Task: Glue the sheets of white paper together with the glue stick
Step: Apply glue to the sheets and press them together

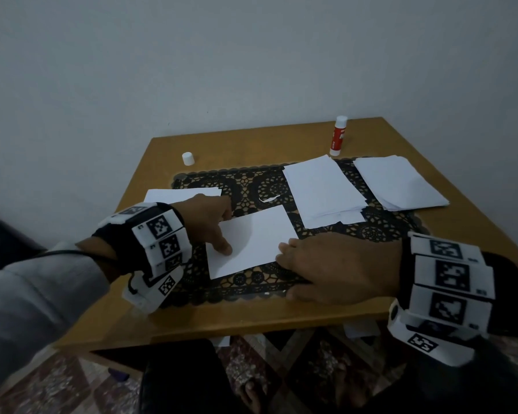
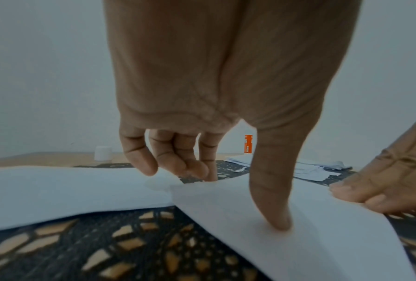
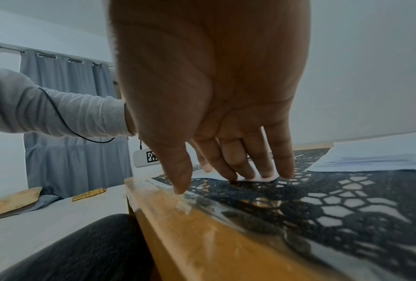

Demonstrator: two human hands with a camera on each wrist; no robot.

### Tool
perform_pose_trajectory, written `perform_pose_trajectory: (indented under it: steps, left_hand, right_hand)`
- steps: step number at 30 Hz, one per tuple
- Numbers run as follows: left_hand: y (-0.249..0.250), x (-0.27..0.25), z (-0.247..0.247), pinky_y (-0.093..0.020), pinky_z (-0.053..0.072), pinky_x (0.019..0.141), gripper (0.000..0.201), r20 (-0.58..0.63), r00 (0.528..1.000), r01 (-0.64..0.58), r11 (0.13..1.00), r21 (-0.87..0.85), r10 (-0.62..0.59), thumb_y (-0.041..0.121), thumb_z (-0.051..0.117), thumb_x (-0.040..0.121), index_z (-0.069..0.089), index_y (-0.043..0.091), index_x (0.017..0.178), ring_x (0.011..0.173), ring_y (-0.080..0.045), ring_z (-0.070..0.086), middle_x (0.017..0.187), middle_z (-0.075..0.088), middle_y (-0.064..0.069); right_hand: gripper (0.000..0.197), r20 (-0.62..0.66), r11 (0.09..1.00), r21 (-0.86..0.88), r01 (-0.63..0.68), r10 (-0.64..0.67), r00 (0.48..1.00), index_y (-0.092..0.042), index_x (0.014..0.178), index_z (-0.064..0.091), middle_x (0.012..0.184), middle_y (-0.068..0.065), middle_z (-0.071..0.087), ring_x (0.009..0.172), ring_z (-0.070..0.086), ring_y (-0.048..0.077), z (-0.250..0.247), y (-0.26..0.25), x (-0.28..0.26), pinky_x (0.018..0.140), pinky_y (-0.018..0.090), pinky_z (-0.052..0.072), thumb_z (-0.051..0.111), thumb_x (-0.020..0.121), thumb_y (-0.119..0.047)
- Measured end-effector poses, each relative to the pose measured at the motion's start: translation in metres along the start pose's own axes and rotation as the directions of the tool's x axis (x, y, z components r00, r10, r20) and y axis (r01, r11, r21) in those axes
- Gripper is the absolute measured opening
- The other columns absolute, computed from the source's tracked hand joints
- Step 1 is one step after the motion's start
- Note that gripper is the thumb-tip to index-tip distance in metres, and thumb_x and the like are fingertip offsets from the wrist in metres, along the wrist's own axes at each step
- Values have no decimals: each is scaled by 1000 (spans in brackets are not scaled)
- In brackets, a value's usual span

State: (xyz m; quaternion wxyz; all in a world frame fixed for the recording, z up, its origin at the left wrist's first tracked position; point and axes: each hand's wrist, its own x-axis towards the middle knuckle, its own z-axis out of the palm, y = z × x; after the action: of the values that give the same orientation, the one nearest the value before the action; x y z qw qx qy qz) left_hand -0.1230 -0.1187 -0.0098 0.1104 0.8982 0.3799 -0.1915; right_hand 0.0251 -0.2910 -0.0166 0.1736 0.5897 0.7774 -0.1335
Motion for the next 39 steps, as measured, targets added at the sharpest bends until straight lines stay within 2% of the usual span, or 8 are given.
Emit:
perform_pose_trajectory:
  steps: [5,11,16,20,24,29,34,39]
  left_hand:
    - [-2,2,1,-33,43,84,46,-59,998,-29,1000,10,29,38,79,73,46,22,100,102,-21,46,114,52,-4]
    - [-1,7,-1,-31,43,85,58,-74,997,-14,999,-51,11,33,77,77,47,13,123,99,-19,50,117,55,-5]
    - [10,-6,10,-38,42,95,47,-163,980,-102,991,91,116,42,62,86,46,19,125,113,-23,43,128,45,-6]
    - [24,-40,36,-42,23,116,72,0,988,-152,961,230,156,54,39,94,15,15,150,144,-27,13,157,10,-14]
    - [15,-59,52,-39,-1,120,87,79,992,-118,955,273,100,67,10,88,-16,10,149,145,-24,-19,156,-21,-13]
    - [25,-65,53,-32,-4,117,89,147,972,-209,956,203,181,68,7,85,-15,11,150,145,-20,-17,156,-22,-9]
    - [22,-50,38,-35,11,118,85,103,990,-112,982,151,97,64,18,92,-8,8,151,147,-23,-2,158,-13,-12]
    - [28,-53,39,-36,9,118,86,142,985,-114,984,138,94,65,16,91,-10,9,151,147,-21,-4,158,-13,-10]
  right_hand:
    - [59,-4,1000,-15,3,-3,1000,-10,144,35,159,12,20,143,29,26,2,-2,-2,114,39,30,38,99,-49]
    - [57,-11,1000,-28,-4,3,1000,-7,139,39,147,14,38,134,38,27,4,-4,-2,107,44,38,38,98,-47]
    - [61,-16,999,-43,-1,0,1000,-3,144,32,153,17,28,139,30,29,7,-7,-5,112,42,33,37,100,-44]
    - [65,-56,984,-177,-19,9,998,6,147,21,155,29,16,141,24,39,19,-13,-3,109,48,35,32,102,-40]
    - [73,-42,996,-83,-20,16,999,-1,152,10,160,22,3,148,10,32,17,-13,-4,118,41,22,33,101,-48]
    - [73,-11,998,-53,-23,23,1000,-3,152,14,160,20,5,148,12,30,14,-11,-2,116,41,24,33,100,-50]
    - [73,-9,996,-83,-16,16,1000,-2,151,16,160,20,10,146,19,31,13,-9,-1,114,43,30,33,99,-52]
    - [75,1,996,-88,-16,16,1000,-2,152,13,160,19,6,147,15,31,14,-9,-1,116,43,27,32,100,-52]
